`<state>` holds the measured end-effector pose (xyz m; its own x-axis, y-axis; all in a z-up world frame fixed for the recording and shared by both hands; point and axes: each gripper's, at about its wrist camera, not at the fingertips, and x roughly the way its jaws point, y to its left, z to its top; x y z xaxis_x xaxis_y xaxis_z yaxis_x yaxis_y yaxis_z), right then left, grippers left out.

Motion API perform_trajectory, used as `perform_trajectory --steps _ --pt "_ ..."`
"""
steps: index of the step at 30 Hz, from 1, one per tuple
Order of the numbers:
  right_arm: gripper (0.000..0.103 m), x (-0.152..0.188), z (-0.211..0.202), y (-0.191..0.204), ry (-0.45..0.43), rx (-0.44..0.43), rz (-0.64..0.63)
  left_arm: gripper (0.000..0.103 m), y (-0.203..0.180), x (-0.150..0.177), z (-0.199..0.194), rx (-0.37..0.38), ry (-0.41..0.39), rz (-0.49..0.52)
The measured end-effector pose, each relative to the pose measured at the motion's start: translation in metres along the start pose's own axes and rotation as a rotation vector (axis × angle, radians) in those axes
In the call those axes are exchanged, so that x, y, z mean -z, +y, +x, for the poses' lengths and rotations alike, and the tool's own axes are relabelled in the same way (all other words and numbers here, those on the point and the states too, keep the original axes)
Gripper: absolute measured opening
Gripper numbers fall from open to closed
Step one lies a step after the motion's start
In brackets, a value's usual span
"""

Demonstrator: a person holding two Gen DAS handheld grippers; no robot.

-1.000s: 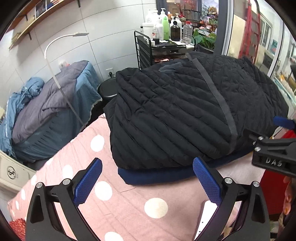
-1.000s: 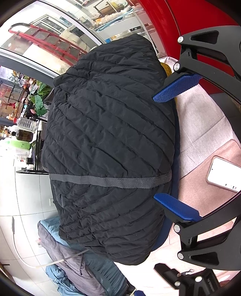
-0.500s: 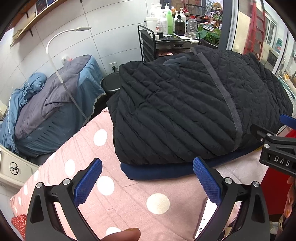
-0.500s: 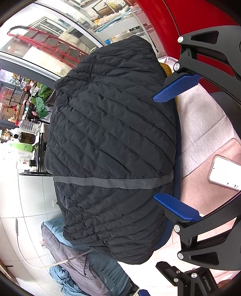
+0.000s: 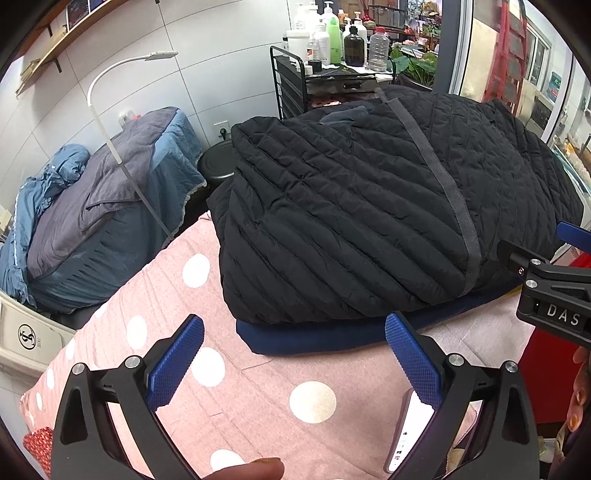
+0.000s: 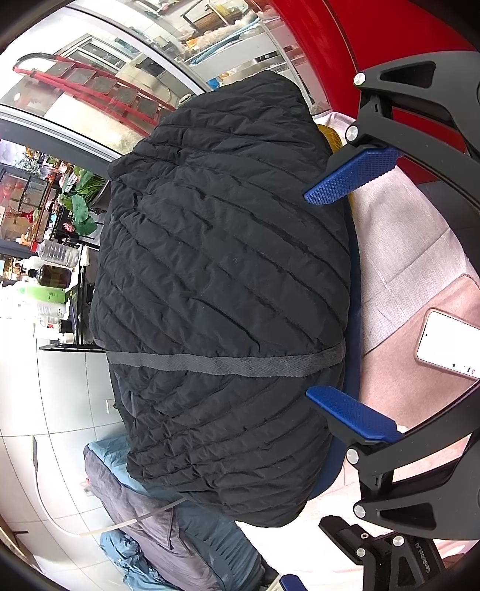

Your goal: Fold large clothes

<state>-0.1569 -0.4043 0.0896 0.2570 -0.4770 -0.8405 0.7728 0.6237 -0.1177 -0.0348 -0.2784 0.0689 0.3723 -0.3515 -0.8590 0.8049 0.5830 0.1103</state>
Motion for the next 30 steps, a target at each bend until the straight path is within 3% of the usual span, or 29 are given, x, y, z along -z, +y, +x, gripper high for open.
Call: perform_trajectory --steps 30 --pt "0.097 0.0032 -0.0014 0.0019 0.004 0.001 0.0 0.097 0.0002 0.0007 0.002 -0.012 0.005 0.009"
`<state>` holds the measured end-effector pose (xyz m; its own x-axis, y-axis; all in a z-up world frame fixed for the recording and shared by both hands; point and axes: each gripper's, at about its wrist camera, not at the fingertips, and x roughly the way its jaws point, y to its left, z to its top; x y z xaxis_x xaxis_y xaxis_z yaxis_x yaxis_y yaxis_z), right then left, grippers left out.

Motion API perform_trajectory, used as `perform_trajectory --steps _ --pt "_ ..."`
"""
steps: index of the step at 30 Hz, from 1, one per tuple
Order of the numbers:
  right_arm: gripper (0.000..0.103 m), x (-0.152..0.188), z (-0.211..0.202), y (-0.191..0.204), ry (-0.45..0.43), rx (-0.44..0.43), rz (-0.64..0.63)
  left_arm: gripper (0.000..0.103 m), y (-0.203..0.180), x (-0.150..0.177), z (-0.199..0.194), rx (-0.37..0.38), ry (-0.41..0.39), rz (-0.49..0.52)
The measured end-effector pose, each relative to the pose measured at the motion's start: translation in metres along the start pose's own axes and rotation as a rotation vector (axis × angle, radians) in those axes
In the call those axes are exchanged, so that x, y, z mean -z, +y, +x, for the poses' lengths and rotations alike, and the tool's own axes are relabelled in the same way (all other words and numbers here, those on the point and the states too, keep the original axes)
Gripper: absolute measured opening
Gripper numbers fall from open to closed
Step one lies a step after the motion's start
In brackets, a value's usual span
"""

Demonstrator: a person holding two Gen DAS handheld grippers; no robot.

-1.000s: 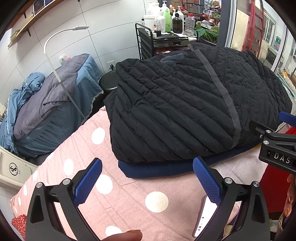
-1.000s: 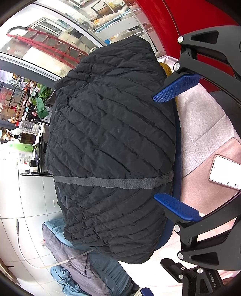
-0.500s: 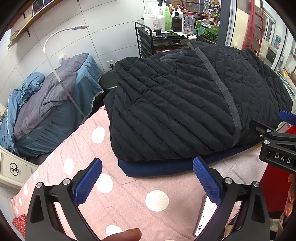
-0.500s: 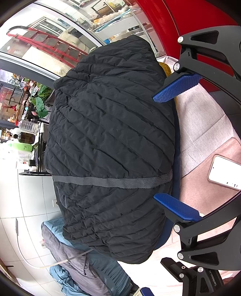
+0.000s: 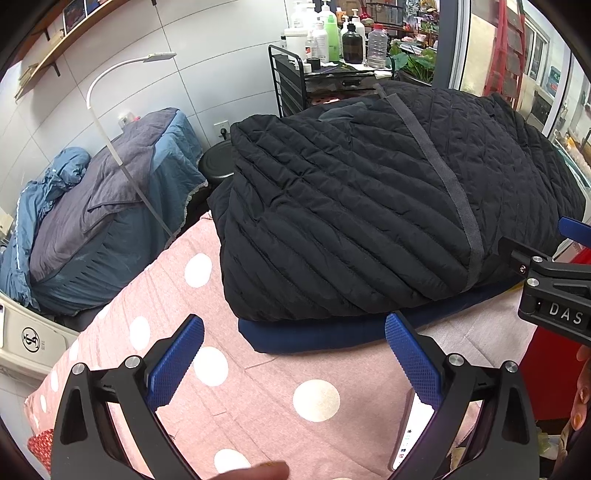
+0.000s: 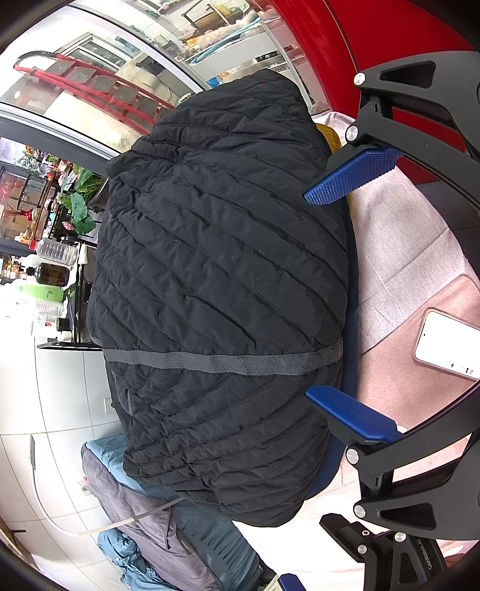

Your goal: Fold large clothes

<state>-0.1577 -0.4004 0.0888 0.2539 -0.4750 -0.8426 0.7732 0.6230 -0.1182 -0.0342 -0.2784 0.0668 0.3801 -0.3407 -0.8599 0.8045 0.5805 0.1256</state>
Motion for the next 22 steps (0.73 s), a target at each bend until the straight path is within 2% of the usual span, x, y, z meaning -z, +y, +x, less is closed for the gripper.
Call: perform_trajectory --steps 4,8,15,18,22 --pt "0.097 0.0 0.0 0.0 0.001 0.001 -0.001 0.097 0.003 0.001 0.0 0.03 0.001 -0.019" --pt "0.097 0.0 0.0 0.0 0.001 0.001 0.0 0.097 0.005 0.005 -0.011 0.022 -0.09 -0.033" --pt "0.097 0.001 0.002 0.0 0.001 0.001 0.001 0.097 0.004 0.003 -0.007 -0.004 -0.067 -0.021" --pt "0.097 0.001 0.002 0.0 0.001 0.001 0.001 0.097 0.005 0.0 -0.005 0.013 -0.035 -0.024" --pt "0.097 0.002 0.003 0.0 0.0 0.001 -0.001 0.097 0.003 0.002 -0.006 0.004 -0.038 -0.012"
